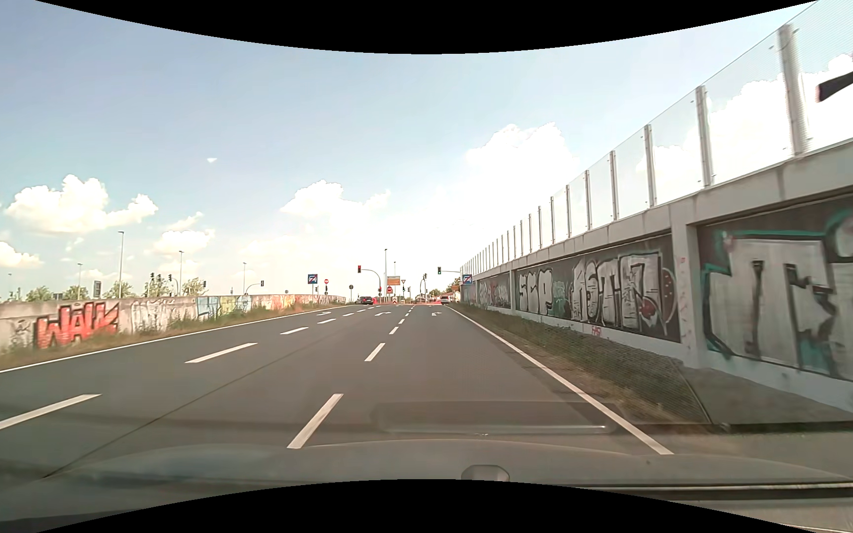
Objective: Follow the waypoints while adhering to traffic rules and regulations
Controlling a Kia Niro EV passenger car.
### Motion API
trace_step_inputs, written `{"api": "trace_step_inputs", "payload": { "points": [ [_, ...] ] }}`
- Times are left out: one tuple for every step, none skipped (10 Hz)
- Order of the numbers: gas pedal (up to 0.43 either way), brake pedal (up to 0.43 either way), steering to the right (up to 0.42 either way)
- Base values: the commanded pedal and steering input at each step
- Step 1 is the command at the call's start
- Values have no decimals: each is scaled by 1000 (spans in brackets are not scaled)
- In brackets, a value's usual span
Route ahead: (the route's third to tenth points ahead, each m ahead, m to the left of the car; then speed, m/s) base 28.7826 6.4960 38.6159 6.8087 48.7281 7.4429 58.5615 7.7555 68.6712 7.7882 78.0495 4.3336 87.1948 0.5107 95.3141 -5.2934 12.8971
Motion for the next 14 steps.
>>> {"api": "trace_step_inputs", "payload": {
  "points": [
    [169, 18, -12],
    [169, 18, -12],
    [157, 18, -12],
    [157, 18, -13],
    [150, 18, -12],
    [150, 18, -13],
    [138, 18, -12],
    [138, 18, -12],
    [130, 18, -12],
    [130, 18, -12],
    [130, 18, -11],
    [130, 18, -10],
    [130, 18, -10],
    [138, 18, -10]
  ]
}}
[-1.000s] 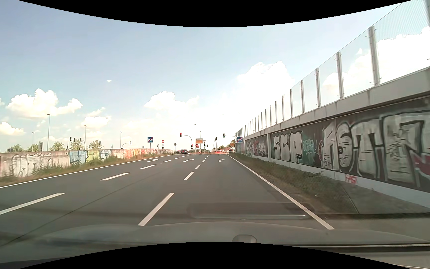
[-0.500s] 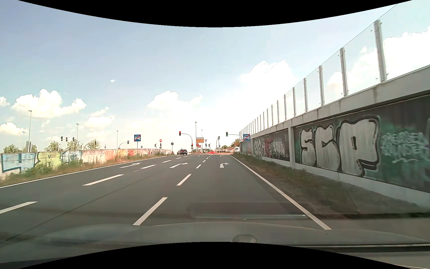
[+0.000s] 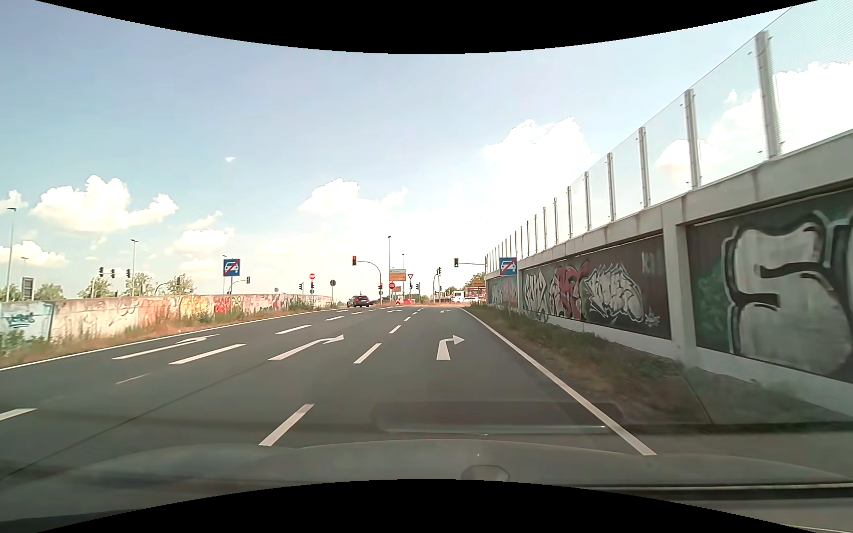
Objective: Follow the waypoints while adhering to traffic rules and regulations
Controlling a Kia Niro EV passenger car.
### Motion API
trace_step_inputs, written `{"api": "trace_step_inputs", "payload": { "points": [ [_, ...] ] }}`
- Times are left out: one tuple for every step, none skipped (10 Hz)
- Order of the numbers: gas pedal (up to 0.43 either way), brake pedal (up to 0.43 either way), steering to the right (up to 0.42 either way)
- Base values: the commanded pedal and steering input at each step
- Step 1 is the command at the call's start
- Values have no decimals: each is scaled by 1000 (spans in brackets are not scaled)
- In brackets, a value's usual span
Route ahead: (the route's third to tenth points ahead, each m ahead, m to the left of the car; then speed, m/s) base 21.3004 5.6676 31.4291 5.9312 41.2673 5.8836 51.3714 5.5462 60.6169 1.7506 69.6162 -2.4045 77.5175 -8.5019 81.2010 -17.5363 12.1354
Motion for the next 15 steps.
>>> {"api": "trace_step_inputs", "payload": {
  "points": [
    [157, 18, -9],
    [157, 18, -9],
    [157, 18, -8],
    [169, 18, -8],
    [169, 18, -8],
    [169, 18, -7],
    [169, 18, -7],
    [169, 18, -7],
    [157, 18, -6],
    [157, 18, -5],
    [138, 18, -3],
    [130, 18, -2],
    [130, 18, -3],
    [110, 18, -3],
    [110, 18, -2]
  ]
}}
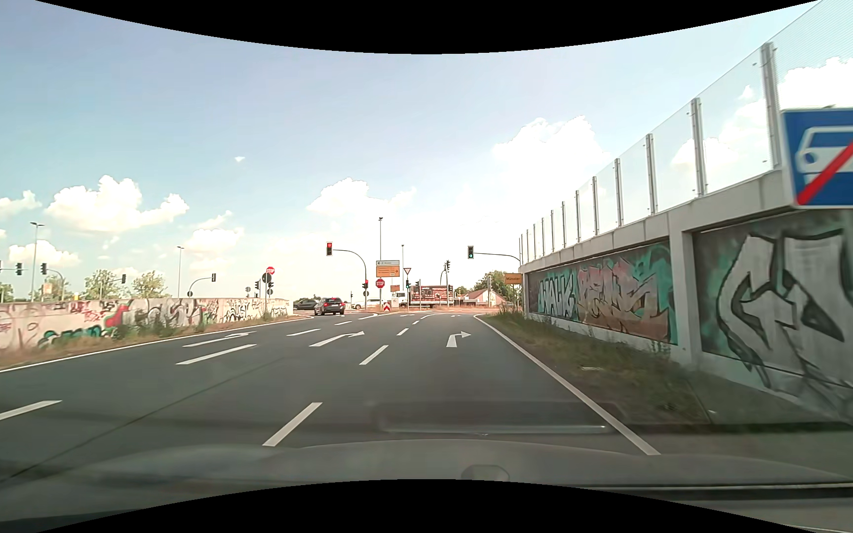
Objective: Follow the waypoints while adhering to traffic rules and regulations
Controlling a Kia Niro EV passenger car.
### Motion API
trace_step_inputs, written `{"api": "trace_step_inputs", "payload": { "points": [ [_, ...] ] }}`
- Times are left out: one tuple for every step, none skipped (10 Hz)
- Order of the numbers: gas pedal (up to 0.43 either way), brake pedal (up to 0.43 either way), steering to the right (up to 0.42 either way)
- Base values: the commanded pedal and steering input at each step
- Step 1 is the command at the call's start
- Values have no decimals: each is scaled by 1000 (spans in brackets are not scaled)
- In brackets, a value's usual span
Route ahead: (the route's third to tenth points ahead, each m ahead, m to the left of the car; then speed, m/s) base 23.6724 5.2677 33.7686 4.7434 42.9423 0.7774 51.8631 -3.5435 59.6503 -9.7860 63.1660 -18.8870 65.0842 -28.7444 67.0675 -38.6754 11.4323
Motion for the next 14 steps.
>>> {"api": "trace_step_inputs", "payload": {
  "points": [
    [98, 18, -2],
    [98, 18, -2],
    [98, 18, -3],
    [98, 18, -3],
    [98, 18, -3],
    [98, 18, -1],
    [110, 18, 1],
    [130, 18, 1],
    [150, 18, 1],
    [150, 18, 1],
    [150, 18, 3],
    [150, 18, 3],
    [150, 18, 4],
    [150, 18, 5]
  ]
}}
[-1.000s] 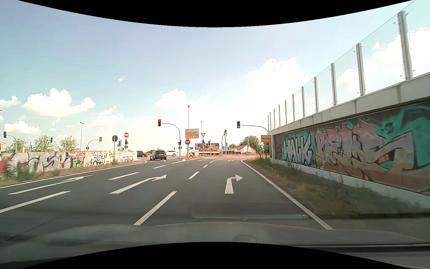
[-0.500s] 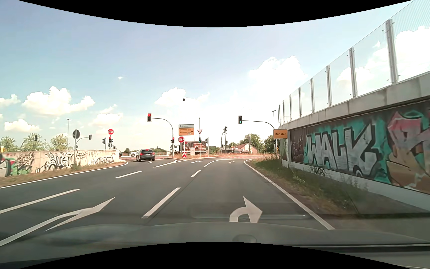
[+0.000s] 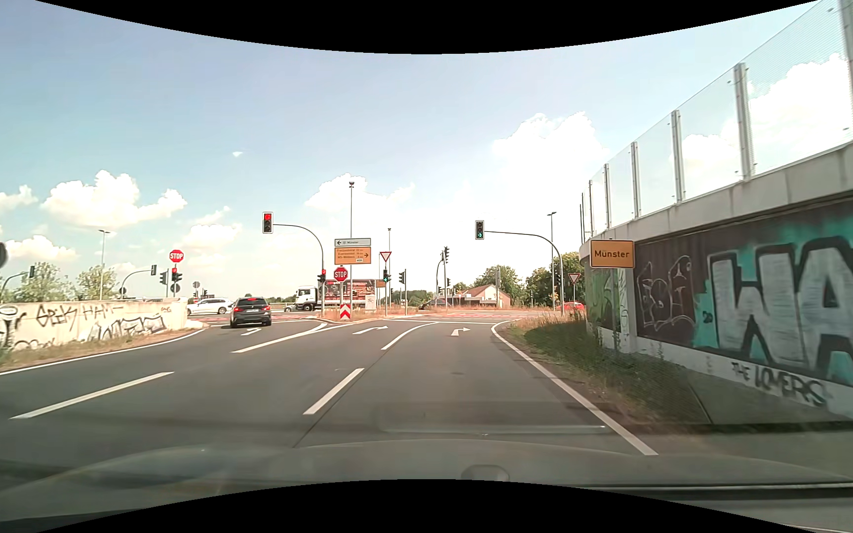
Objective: Follow the waypoints while adhering to traffic rules and regulations
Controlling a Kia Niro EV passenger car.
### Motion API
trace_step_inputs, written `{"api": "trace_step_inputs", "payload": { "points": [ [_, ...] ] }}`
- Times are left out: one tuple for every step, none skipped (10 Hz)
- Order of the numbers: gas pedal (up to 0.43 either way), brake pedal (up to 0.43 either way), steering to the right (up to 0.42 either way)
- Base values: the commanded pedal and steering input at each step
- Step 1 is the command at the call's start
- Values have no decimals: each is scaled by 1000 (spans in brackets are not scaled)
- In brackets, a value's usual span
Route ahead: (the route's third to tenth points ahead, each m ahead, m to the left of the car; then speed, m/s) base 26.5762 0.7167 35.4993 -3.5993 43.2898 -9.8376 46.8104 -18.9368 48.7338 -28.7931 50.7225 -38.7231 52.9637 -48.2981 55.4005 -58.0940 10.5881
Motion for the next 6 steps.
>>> {"api": "trace_step_inputs", "payload": {
  "points": [
    [150, 18, 6],
    [150, 18, 9],
    [150, 18, 10],
    [138, 18, 12],
    [138, 18, 13],
    [138, 18, 15]
  ]
}}
